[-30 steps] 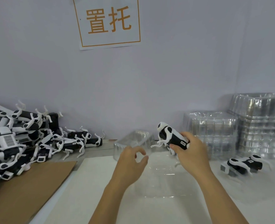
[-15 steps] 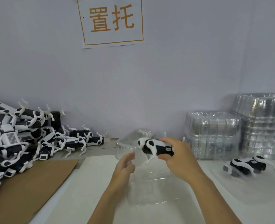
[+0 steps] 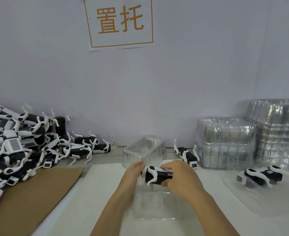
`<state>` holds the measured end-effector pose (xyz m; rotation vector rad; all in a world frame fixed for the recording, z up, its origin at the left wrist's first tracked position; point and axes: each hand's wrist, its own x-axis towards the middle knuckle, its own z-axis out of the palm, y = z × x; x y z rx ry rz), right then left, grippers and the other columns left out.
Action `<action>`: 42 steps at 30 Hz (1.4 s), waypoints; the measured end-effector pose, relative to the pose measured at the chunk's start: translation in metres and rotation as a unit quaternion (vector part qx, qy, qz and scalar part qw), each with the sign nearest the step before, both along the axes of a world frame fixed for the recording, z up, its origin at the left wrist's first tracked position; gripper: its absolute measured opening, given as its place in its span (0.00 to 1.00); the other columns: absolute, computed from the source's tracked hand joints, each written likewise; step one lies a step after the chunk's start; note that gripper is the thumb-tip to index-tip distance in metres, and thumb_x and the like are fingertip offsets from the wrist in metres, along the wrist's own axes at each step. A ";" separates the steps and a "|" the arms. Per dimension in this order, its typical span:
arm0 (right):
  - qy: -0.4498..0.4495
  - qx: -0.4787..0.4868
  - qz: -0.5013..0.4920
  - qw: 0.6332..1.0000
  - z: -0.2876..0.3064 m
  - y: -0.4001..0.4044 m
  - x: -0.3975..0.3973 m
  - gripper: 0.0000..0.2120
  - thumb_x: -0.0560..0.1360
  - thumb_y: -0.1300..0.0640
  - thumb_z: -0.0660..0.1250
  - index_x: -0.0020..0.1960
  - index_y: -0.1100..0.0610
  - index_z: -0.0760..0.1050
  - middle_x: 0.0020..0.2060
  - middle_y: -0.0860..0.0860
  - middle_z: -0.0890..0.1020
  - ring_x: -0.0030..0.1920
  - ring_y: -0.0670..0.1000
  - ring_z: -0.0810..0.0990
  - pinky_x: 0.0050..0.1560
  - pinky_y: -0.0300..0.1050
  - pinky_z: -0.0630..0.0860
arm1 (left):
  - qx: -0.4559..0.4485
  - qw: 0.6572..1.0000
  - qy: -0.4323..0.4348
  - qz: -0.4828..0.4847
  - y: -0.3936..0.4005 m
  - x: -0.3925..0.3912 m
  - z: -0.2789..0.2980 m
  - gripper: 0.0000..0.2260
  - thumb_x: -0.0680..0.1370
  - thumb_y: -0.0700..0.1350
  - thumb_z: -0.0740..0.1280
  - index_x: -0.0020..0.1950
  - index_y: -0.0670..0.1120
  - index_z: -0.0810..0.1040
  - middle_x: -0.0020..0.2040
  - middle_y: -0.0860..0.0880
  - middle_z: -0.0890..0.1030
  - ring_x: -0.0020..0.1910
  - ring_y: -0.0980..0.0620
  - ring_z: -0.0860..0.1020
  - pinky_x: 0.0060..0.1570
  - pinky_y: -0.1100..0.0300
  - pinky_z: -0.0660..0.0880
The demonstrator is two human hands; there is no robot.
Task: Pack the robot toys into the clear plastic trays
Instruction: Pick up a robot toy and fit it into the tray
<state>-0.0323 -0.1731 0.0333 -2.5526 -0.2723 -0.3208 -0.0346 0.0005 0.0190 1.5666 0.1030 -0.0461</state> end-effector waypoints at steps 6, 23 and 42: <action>0.025 -0.006 0.000 1.000 -0.003 0.004 0.002 0.20 0.72 0.63 0.69 0.62 0.50 0.80 0.60 0.48 0.79 0.62 0.52 0.76 0.57 0.46 0.77 | 0.056 0.997 0.014 0.052 -0.003 0.008 -0.005 0.07 0.79 0.43 0.67 0.55 0.50 0.78 0.58 0.47 0.80 0.58 0.47 0.79 0.64 0.45 0.74; 0.044 0.018 -0.014 0.999 -0.004 0.004 0.000 0.23 0.74 0.63 0.69 0.65 0.45 0.77 0.65 0.47 0.75 0.63 0.49 0.75 0.51 0.41 0.74 | 0.137 0.988 -0.012 0.067 -0.005 0.011 -0.005 0.10 0.79 0.39 0.63 0.56 0.52 0.76 0.51 0.50 0.79 0.43 0.55 0.77 0.36 0.62 0.69; 0.060 0.007 -0.062 0.996 0.020 -0.027 -0.005 0.10 0.75 0.49 0.71 0.54 0.50 0.81 0.50 0.53 0.80 0.48 0.50 0.80 0.52 0.44 0.78 | 0.199 0.979 -0.041 0.015 0.004 0.009 -0.001 0.19 0.77 0.54 0.71 0.65 0.51 0.70 0.63 0.51 0.75 0.52 0.56 0.75 0.39 0.61 0.72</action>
